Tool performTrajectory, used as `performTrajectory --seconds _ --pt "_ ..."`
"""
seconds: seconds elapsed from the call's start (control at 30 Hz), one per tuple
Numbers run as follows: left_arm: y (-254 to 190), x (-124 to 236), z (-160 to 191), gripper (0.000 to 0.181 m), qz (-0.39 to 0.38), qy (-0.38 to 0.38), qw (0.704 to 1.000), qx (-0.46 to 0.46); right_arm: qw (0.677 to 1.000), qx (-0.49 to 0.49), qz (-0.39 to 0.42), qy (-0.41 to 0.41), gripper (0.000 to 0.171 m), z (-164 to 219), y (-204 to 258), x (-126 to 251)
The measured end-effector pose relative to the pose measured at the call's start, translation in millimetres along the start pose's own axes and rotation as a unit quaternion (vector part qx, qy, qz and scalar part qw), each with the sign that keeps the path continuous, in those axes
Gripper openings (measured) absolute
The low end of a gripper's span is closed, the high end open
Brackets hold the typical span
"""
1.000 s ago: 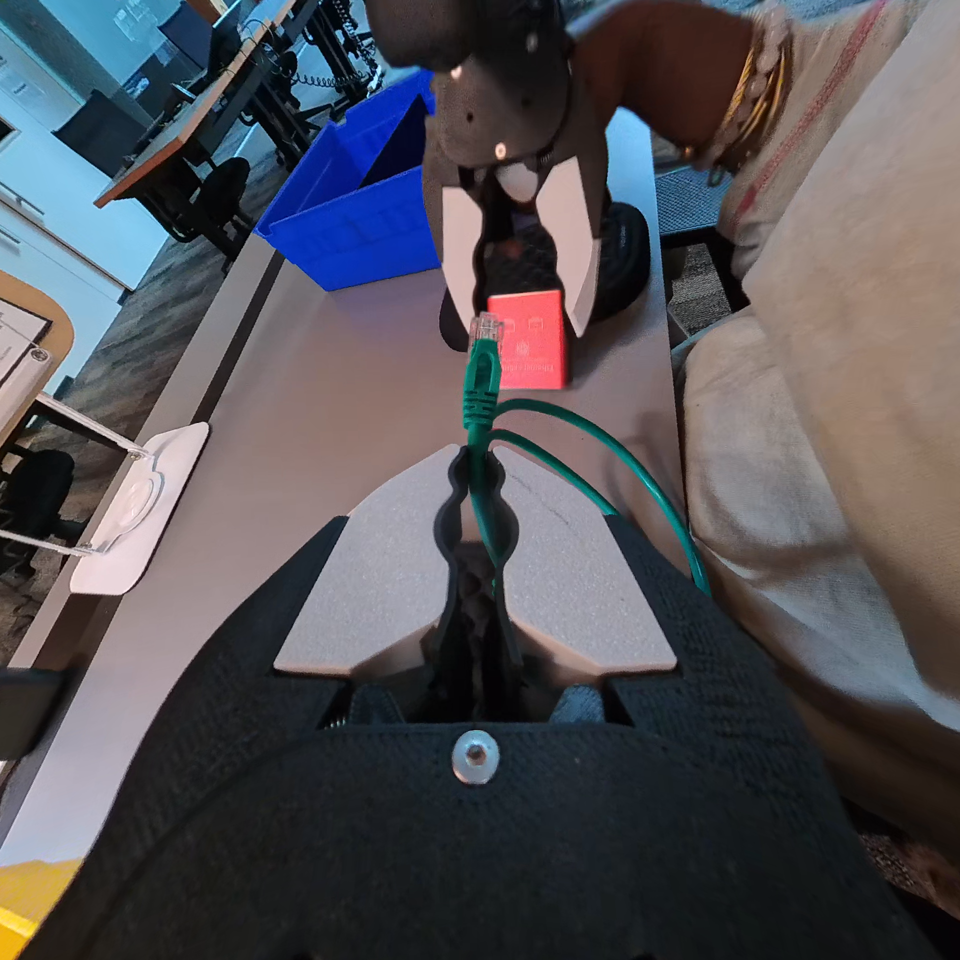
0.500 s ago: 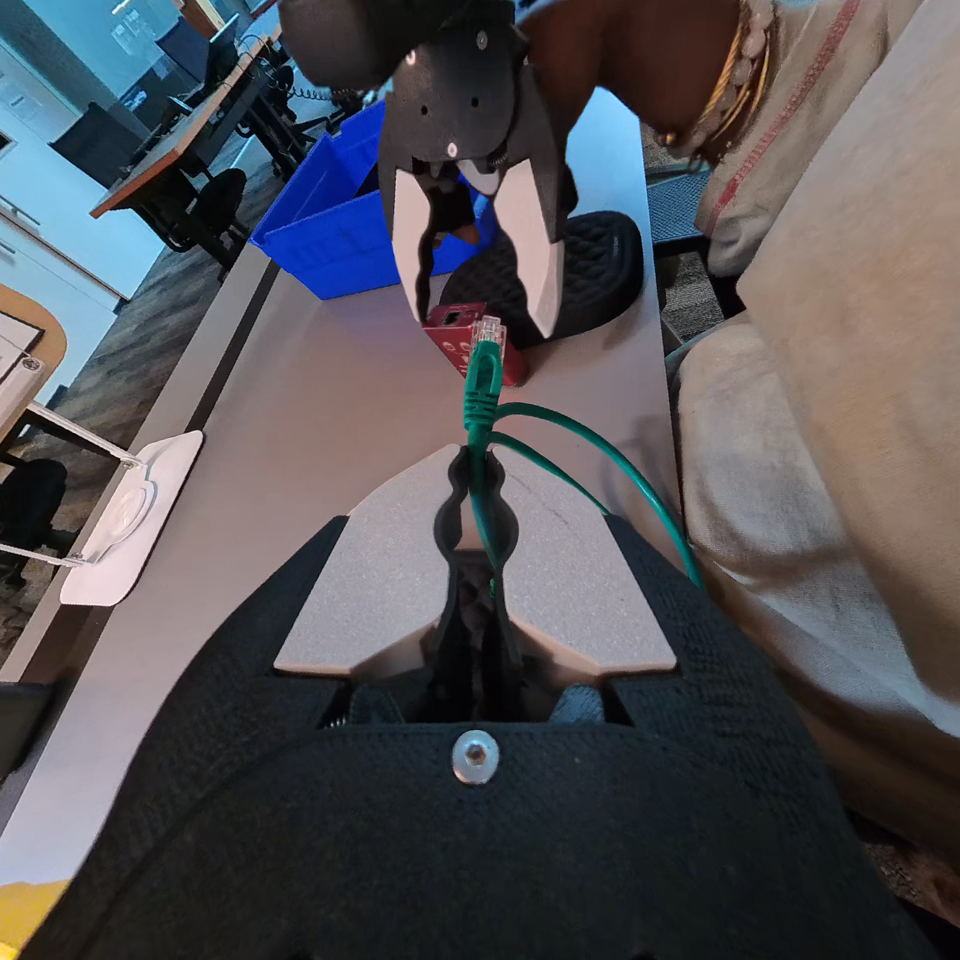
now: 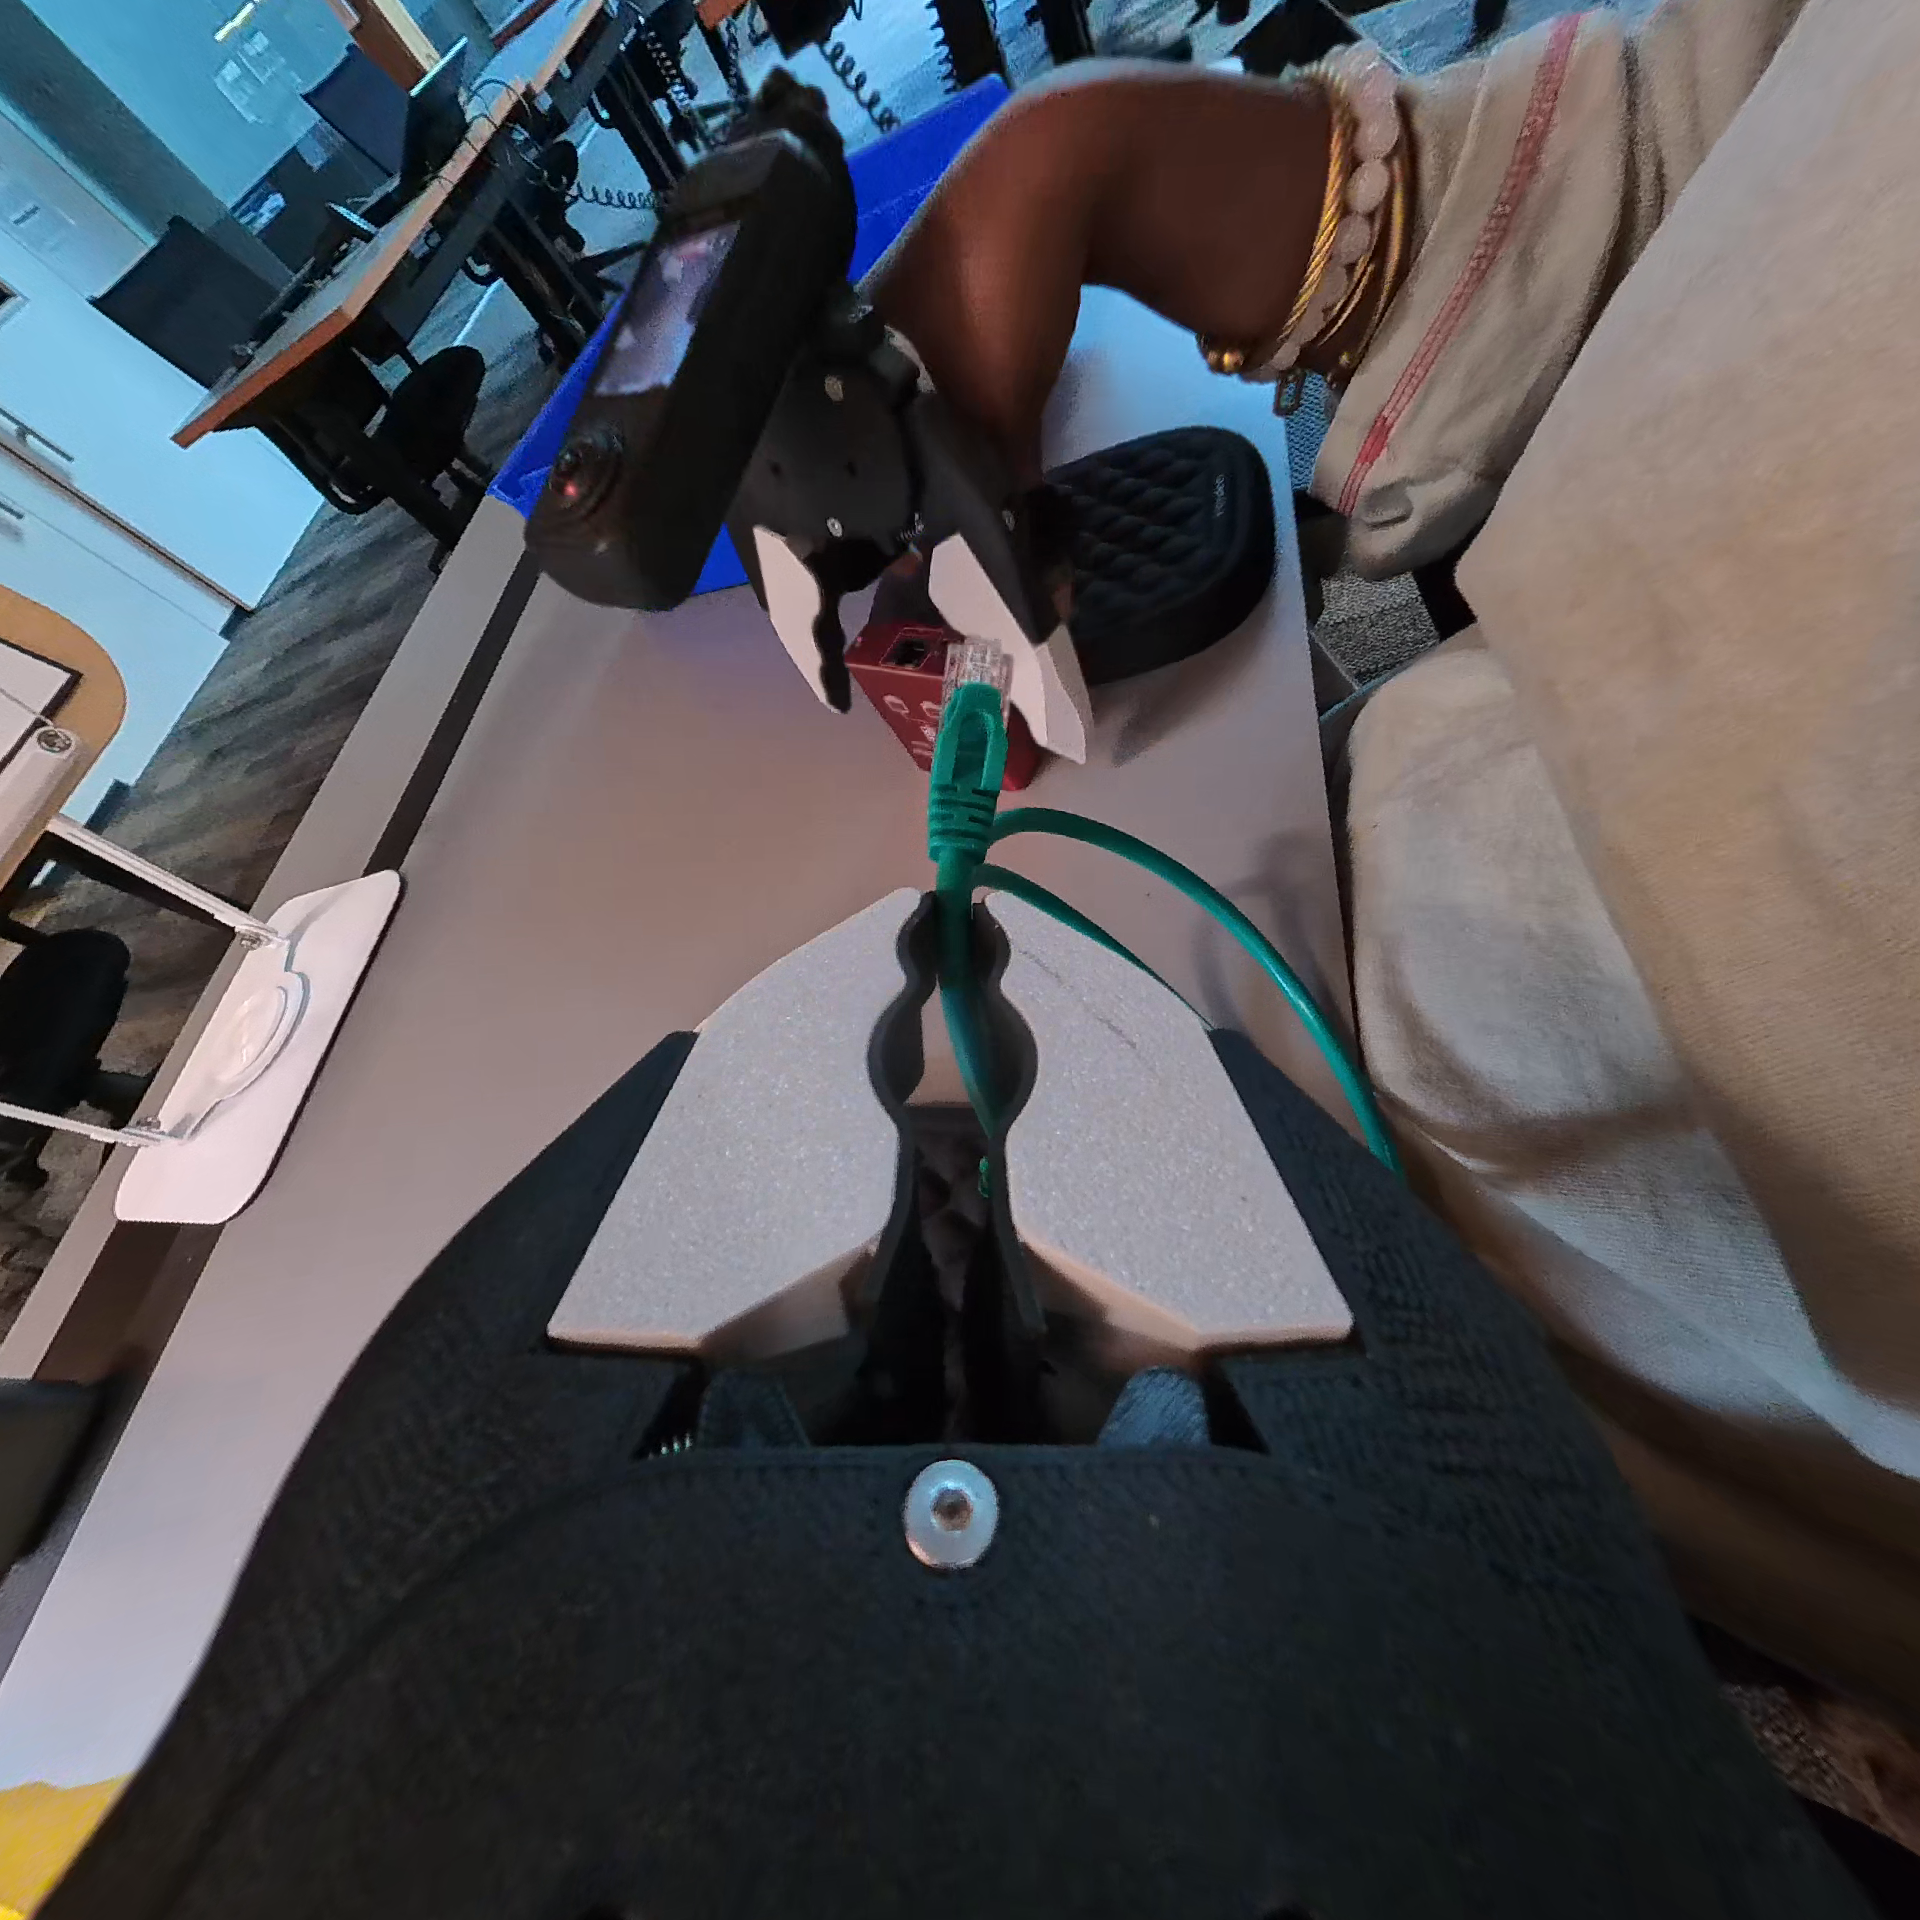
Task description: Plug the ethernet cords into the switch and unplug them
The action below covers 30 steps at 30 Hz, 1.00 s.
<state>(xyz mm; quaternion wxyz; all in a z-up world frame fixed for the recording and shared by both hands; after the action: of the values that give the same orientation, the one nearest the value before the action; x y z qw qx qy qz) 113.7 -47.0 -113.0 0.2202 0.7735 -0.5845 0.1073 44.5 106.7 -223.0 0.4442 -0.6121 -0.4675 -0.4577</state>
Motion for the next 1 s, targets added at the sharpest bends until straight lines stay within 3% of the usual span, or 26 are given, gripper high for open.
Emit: performTrajectory --seconds 0.17,0.33,0.43,0.5,0.6,0.7,0.77,0.93,0.97,1.0 --pt "2.8 -0.4 2.0 0.007 -0.005 0.001 1.000 0.006 0.999 -0.016 -0.038 0.022 0.106 0.1 6.1 -7.4" --pt "3.5 -2.1 2.3 0.006 -0.004 -0.004 1.000 0.012 0.999 -0.029 -0.040 0.009 0.103 -0.1 6.3 -7.5" --pt "7.1 -3.3 3.4 0.006 -0.008 -0.004 1.000 0.029 0.998 0.013 -0.031 -0.047 0.101 -6.3 5.4 -8.3" --pt "9.7 -5.3 4.9 0.007 -0.010 -0.001 0.999 0.045 0.989 0.041 -0.036 -0.134 0.099 -18.4 9.0 -3.0" --pt "11.3 -9.8 7.5 0.007 -0.003 0.005 0.997 0.076 0.933 0.088 -0.019 -0.349 0.095 -51.8 17.2 35.1" --pt "10.3 -14.9 6.4 0.006 0.034 -0.006 0.990 0.135 0.812 0.162 0.023 -0.561 0.090 -72.9 37.8 92.4" --pt "8.3 -19.5 4.3 0.006 0.065 -0.016 0.982 0.178 0.763 0.177 0.030 -0.621 0.089 -76.3 48.8 110.4" --pt "7.9 -38.9 13.3 0.006 0.067 0.014 0.976 0.207 0.722 0.170 0.051 -0.668 0.086 -76.9 50.8 117.7" --pt "6.8 -41.6 14.3 0.006 0.073 0.018 0.974 0.215 0.721 0.166 0.044 -0.671 0.086 -76.3 51.1 117.7" --pt "6.5 -44.1 16.1 0.006 0.078 0.021 0.972 0.220 0.741 0.160 0.040 -0.651 0.086 -75.3 48.3 110.8"
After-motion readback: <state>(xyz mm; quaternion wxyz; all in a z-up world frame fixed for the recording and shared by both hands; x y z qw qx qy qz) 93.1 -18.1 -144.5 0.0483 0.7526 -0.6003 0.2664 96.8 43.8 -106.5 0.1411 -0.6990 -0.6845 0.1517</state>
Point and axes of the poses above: each gripper's, where its closed fingertips meet, x back along the fingers, z out of its underside, y = z × x across the jaws, the point moved 1 cm from there along x, back along the fingers, and after that the axes turned 15 degrees about x, right-handed, at the moved point
